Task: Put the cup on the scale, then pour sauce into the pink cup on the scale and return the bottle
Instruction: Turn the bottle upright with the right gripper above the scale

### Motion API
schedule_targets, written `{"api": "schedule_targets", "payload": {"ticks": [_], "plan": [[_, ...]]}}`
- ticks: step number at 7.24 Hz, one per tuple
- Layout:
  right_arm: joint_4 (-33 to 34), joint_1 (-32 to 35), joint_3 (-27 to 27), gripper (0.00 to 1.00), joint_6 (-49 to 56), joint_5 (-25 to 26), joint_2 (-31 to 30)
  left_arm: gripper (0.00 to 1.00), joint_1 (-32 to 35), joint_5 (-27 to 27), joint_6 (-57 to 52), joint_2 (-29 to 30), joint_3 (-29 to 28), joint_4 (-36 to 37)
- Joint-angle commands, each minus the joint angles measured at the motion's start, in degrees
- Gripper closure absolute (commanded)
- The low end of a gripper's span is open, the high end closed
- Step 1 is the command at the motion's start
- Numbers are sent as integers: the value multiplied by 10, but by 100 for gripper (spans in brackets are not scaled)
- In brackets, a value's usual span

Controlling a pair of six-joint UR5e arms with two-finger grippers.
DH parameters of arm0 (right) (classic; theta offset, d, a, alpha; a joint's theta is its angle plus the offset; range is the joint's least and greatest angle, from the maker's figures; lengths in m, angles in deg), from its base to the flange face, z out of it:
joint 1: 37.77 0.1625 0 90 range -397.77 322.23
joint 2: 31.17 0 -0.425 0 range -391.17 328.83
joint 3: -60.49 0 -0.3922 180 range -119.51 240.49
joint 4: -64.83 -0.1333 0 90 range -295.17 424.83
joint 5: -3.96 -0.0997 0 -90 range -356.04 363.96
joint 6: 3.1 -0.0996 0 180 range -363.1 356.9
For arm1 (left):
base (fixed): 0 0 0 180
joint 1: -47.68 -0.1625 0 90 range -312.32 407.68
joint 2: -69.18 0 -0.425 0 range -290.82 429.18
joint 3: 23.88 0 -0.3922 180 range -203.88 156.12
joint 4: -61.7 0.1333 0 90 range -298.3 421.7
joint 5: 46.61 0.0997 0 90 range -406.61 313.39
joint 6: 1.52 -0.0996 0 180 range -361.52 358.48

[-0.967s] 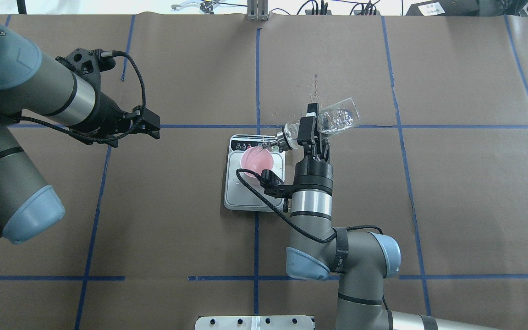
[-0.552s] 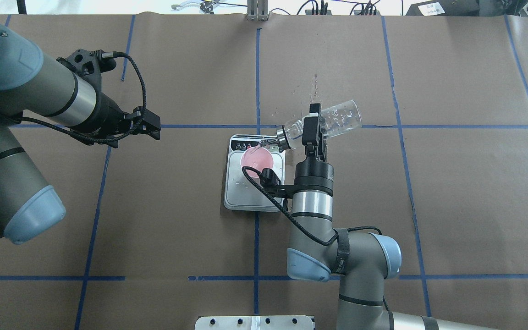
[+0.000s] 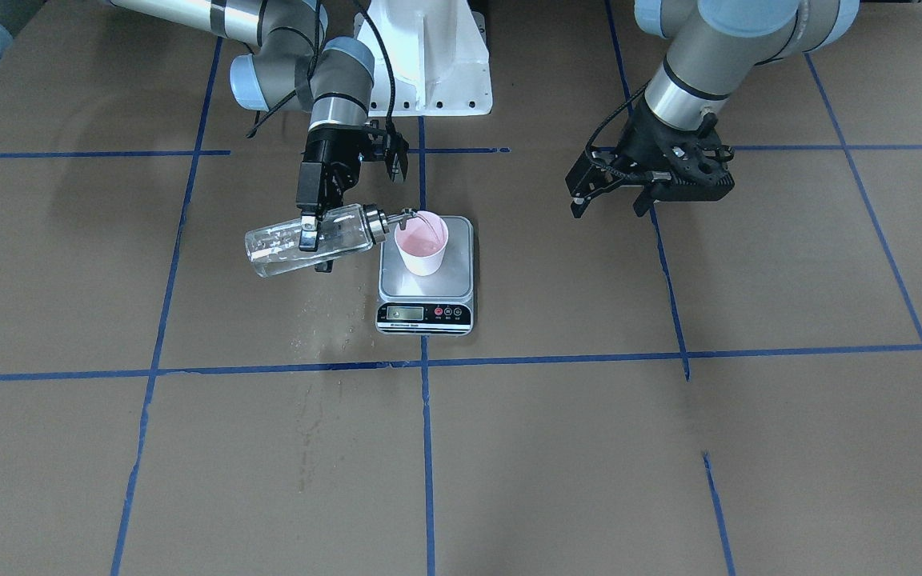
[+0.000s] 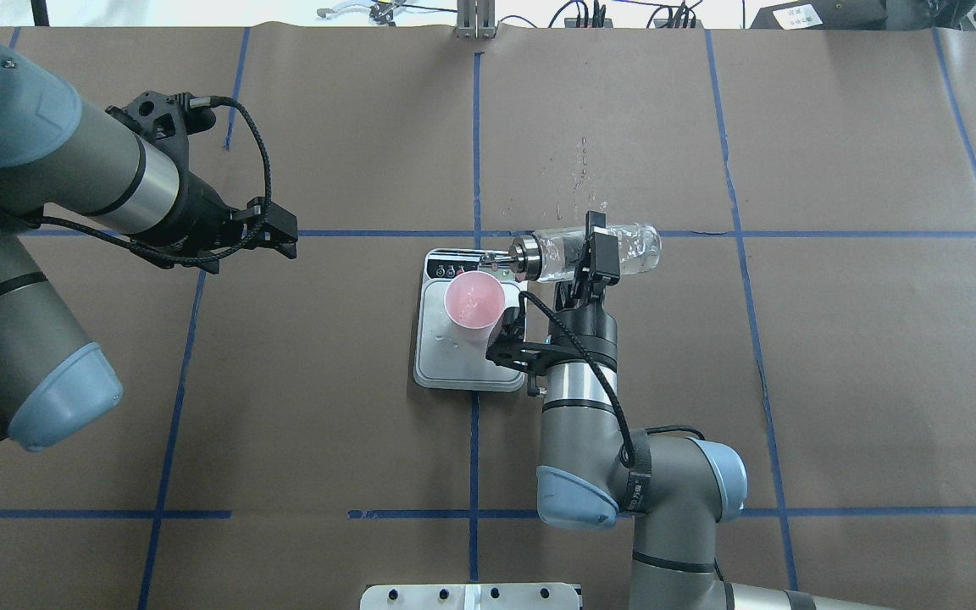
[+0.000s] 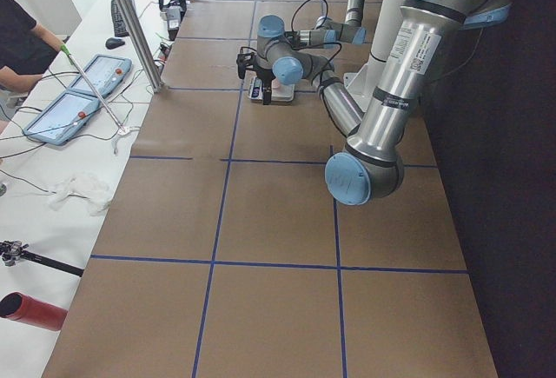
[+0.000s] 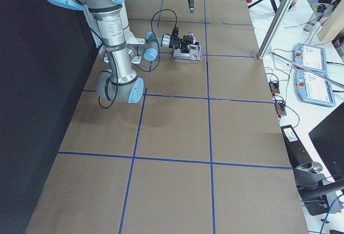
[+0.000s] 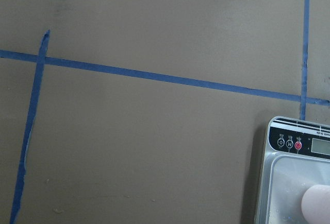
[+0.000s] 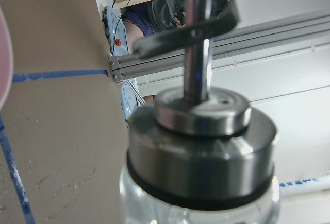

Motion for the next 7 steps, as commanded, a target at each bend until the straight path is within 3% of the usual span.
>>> {"api": "schedule_targets", "payload": {"ticks": [1, 2, 4, 5, 7], "plan": [[-1, -1, 12, 100, -231, -52, 1, 0, -1, 0, 1, 0, -1, 0], [-1, 1, 54, 100, -298, -103, -5, 0, -1, 0, 1, 0, -1, 0], [-1, 5, 91, 100, -429, -123, -13, 0, -2, 0, 1, 1, -3, 0], [-1, 11, 134, 100, -468, -145, -46, 0, -1, 0, 1, 1, -3, 0], [-1, 29, 160, 100, -480, -169, -120, 0, -2, 0, 2, 4, -3, 0]]}}
